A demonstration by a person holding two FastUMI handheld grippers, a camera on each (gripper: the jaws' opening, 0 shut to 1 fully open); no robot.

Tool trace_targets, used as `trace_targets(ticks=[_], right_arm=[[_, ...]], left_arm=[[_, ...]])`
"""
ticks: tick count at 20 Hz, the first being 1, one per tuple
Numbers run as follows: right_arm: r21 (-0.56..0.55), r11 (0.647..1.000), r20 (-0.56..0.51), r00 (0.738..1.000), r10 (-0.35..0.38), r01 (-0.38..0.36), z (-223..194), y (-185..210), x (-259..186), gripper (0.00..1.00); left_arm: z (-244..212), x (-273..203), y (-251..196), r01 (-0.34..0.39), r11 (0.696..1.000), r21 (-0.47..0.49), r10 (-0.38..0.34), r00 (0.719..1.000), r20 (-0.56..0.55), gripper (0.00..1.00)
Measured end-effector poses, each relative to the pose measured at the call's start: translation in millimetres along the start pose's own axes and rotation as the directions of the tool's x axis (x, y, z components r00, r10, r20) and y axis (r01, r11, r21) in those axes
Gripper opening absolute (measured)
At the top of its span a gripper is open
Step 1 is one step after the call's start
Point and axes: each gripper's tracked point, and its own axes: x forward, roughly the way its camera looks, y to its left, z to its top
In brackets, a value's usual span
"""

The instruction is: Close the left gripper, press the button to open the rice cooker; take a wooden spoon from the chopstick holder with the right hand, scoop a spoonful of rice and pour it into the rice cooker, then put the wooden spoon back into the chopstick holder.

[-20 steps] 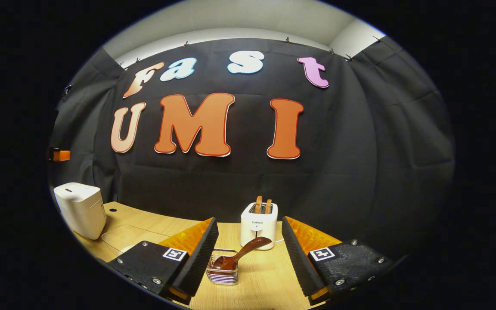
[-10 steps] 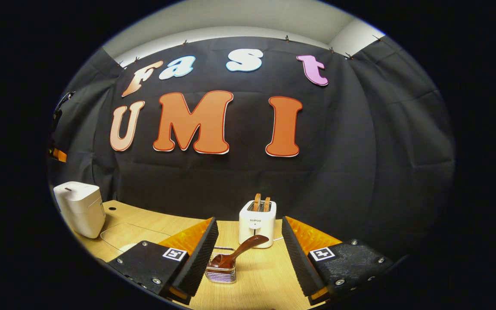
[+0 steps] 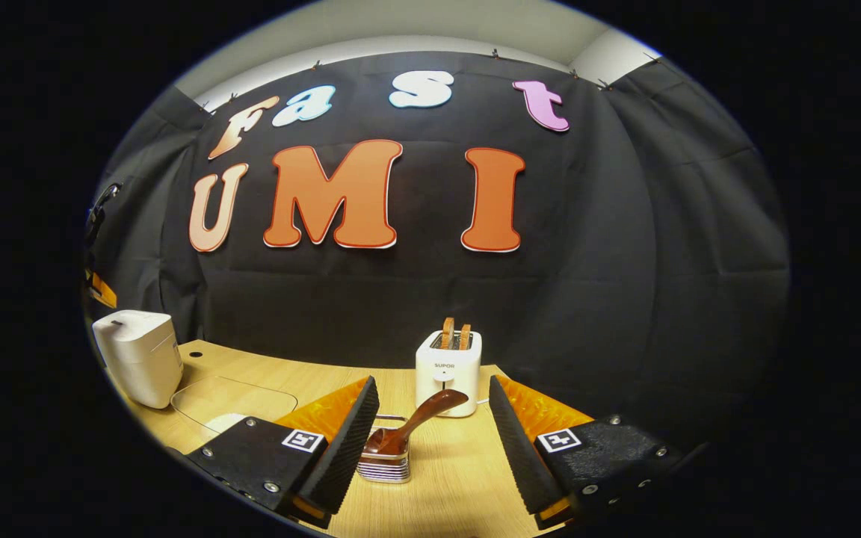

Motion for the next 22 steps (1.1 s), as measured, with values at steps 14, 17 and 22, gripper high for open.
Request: trace_targets(ticks=[14, 17, 22], right_arm=[[0.028, 1.000, -0.066, 0.998, 0.015, -0.013, -25.9, 0.6, 7.7, 0.88], [0.033, 0.999, -0.062, 0.998, 0.016, -0.014, -26.2, -1.0, 6.7, 0.88], [0.036, 0.999, -0.082, 0.997, 0.002, 0.001, -33.0, -5.6, 9.9, 0.89]], left_arm=[[-25.1, 18.7, 11.3, 0.001, 0.997, -0.079, -0.008, 0.995, -0.094, 0.04], [-22.8, 18.2, 14.0, 0.001, 0.997, -0.078, -0.008, 0.996, -0.093, 0.01], [-4.3, 16.9, 29.0, -0.081, 0.995, -0.052, 0.080, 0.997, -0.006, 0.04]])
